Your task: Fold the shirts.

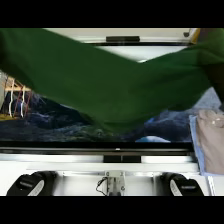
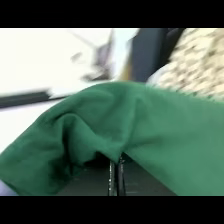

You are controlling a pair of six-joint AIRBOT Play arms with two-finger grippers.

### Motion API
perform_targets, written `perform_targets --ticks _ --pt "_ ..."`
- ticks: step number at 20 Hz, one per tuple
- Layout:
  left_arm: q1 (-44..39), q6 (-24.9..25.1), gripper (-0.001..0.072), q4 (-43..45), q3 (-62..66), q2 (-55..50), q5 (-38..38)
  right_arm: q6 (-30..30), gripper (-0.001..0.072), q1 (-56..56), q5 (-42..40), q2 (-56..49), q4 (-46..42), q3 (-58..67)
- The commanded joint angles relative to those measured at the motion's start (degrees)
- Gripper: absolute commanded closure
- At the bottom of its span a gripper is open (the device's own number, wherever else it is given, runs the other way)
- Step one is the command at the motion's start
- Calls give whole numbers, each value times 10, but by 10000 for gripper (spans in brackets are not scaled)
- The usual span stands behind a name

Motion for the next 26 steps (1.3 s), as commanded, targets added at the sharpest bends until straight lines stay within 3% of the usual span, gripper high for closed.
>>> perform_targets --ticks 1,6,10,13,14,15,16,22,24,26 --pt "0 -106 676 138 -34 32 -99 23 653 1 43 -13 -39 3" --pt "-1 -125 676 92 -233 16 -37 15 653 2 37 -203 -12 3" --pt "-1 -125 675 23 -358 -17 78 14 653 57 -37 -407 38 4" --pt "-1 -124 675 7 -381 -59 100 36 651 103 -81 -532 39 4" --pt "-1 -124 675 7 -381 -71 101 56 572 111 -80 -562 39 4" --pt "-1 -108 675 7 -381 -82 101 67 325 115 -70 -580 44 4" --pt "-1 -83 675 7 -381 -86 100 61 141 115 -47 -586 48 4" --pt "-1 -62 675 7 -380 -87 100 14 138 3 217 -537 -145 -9" --pt "-1 -62 675 7 -380 -87 99 48 138 -56 201 -534 -92 -73" --pt "-1 -62 674 7 -380 -87 99 50 138 -73 130 -534 -3 -152"
